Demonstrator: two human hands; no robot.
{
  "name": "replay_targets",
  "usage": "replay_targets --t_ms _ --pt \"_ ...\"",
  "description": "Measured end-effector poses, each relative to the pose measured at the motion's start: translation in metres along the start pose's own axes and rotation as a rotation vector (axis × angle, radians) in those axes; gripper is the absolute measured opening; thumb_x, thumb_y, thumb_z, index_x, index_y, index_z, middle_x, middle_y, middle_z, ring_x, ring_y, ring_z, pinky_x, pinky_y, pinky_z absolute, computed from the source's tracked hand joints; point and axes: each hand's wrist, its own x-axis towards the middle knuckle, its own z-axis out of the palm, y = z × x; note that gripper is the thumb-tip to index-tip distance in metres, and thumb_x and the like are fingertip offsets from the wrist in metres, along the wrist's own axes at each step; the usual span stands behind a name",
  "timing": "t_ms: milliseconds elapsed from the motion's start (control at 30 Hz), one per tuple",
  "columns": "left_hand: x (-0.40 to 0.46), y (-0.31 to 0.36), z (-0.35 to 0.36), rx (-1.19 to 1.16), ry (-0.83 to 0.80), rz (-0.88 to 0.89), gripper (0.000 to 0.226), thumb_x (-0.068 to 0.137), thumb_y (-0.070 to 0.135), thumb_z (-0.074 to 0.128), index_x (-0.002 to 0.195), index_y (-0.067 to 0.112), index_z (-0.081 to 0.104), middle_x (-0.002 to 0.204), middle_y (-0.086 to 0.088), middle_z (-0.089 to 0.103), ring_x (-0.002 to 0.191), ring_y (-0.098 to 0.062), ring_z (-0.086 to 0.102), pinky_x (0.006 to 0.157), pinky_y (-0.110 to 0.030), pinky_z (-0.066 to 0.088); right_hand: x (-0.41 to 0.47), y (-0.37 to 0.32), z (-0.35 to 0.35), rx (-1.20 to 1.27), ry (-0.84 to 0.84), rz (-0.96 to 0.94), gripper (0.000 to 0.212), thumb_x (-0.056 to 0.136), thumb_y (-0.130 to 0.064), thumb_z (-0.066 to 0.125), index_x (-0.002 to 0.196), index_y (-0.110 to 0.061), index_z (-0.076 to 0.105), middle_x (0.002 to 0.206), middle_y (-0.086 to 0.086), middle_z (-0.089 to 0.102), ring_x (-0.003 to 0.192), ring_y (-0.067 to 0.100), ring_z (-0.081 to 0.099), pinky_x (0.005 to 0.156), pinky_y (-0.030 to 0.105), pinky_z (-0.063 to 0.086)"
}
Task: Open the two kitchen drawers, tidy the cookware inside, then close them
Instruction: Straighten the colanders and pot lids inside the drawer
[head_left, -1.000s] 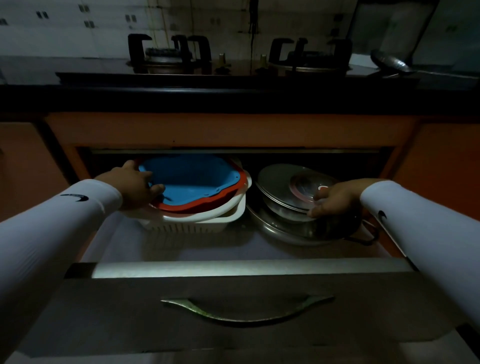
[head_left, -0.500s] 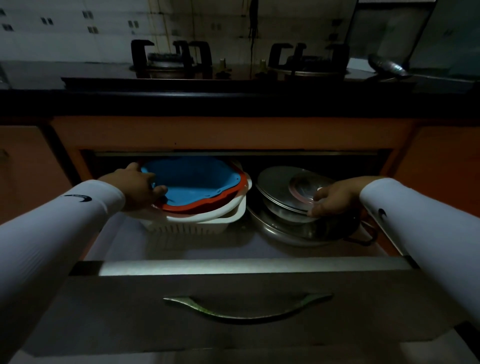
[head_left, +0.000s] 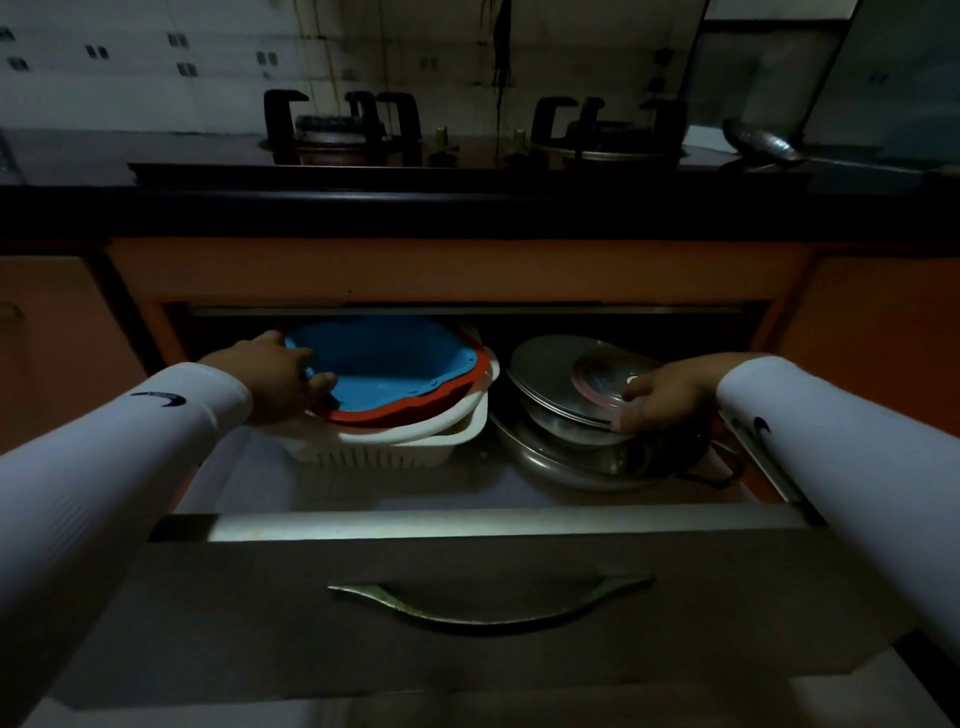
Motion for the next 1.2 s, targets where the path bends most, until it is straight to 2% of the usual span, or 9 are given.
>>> replay_targets --t_ms 67,133,300,400,567,667,833,1067,1200 --pt "-0.004 0.002 -0.004 0.055 -0.043 0.028 0.057 0.091 0.056 0.031 0.135 0.023 0.045 0.142 -0.014 0.041 0.128 -0.035 0.04 0.106 -0.045 0.036 -0.002 -0.001 0.001 -0.002 0.008 -0.007 0.079 0.076 -0.071 0.053 0.144 -0.035 0.034 0.158 -0.001 0.025 0.142 0.025 0.028 0.11 0.038 0.028" --pt "-0.01 0.004 -0.008 0.072 -0.034 0.048 0.055 0.09 0.059 0.028 0.135 0.03 0.043 0.139 -0.013 0.042 0.126 -0.033 0.041 0.104 -0.043 0.039 -0.006 -0.003 0.002 0.0 0.022 -0.015 0.078 0.077 -0.07 0.053 0.144 -0.033 0.035 0.157 0.0 0.026 0.141 0.025 0.03 0.109 0.038 0.03" --pt "-0.023 0.006 -0.013 0.111 -0.01 0.096 0.055 0.089 0.058 0.029 0.132 0.028 0.047 0.137 -0.011 0.045 0.123 -0.03 0.045 0.102 -0.044 0.041 -0.018 -0.006 0.003 -0.005 0.073 -0.037 0.08 0.075 -0.073 0.051 0.143 -0.034 0.036 0.155 0.001 0.031 0.137 0.025 0.036 0.106 0.037 0.033" --pt "-0.032 0.01 -0.016 0.02 0.02 0.075 0.059 0.088 0.063 0.029 0.135 0.029 0.044 0.138 -0.01 0.045 0.122 -0.029 0.046 0.103 -0.044 0.041 -0.028 -0.007 0.004 0.009 0.102 -0.058 0.079 0.076 -0.073 0.05 0.144 -0.034 0.034 0.154 0.0 0.032 0.137 0.025 0.036 0.106 0.038 0.032" --pt "-0.051 0.023 -0.019 -0.038 0.095 0.094 0.06 0.089 0.062 0.032 0.135 0.025 0.044 0.133 -0.012 0.046 0.115 -0.029 0.051 0.096 -0.041 0.042 -0.047 -0.012 0.009 0.04 0.204 -0.12 0.075 0.08 -0.07 0.049 0.143 -0.03 0.037 0.148 0.001 0.042 0.131 0.022 0.044 0.098 0.031 0.035" --pt "-0.064 0.03 -0.025 -0.039 0.104 0.116 0.059 0.091 0.06 0.032 0.137 0.025 0.042 0.134 -0.013 0.046 0.116 -0.03 0.051 0.095 -0.04 0.041 -0.061 -0.018 0.012 0.039 0.321 -0.175 0.067 0.084 -0.066 0.048 0.137 -0.025 0.047 0.139 0.003 0.052 0.122 0.021 0.051 0.089 0.028 0.038" --pt "-0.089 0.04 -0.035 -0.053 0.143 0.151 0.057 0.09 0.061 0.032 0.133 0.026 0.046 0.132 -0.012 0.048 0.113 -0.029 0.052 0.093 -0.039 0.041 -0.09 -0.029 0.016 0.088 0.521 -0.275 0.055 0.087 -0.064 0.045 0.117 -0.022 0.063 0.112 0.002 0.066 0.097 0.017 0.06 0.075 0.027 0.044" --pt "-0.126 0.056 -0.049 -0.091 0.192 0.219 0.052 0.091 0.059 0.033 0.128 0.027 0.05 0.12 -0.008 0.052 0.102 -0.025 0.054 0.089 -0.038 0.044 -0.122 -0.042 0.025 0.151 0.626 -0.353 0.052 0.087 -0.062 0.046 0.115 -0.022 0.064 0.107 -0.001 0.067 0.095 0.016 0.061 0.081 0.032 0.051" --pt "-0.15 0.066 -0.052 -0.077 0.231 0.252 0.051 0.091 0.059 0.032 0.128 0.03 0.05 0.121 -0.008 0.052 0.108 -0.027 0.054 0.094 -0.042 0.044 -0.139 -0.048 0.035 0.184 0.644 -0.4 0.05 0.086 -0.061 0.048 0.114 -0.023 0.065 0.107 -0.001 0.069 0.093 0.015 0.062 0.079 0.029 0.049"
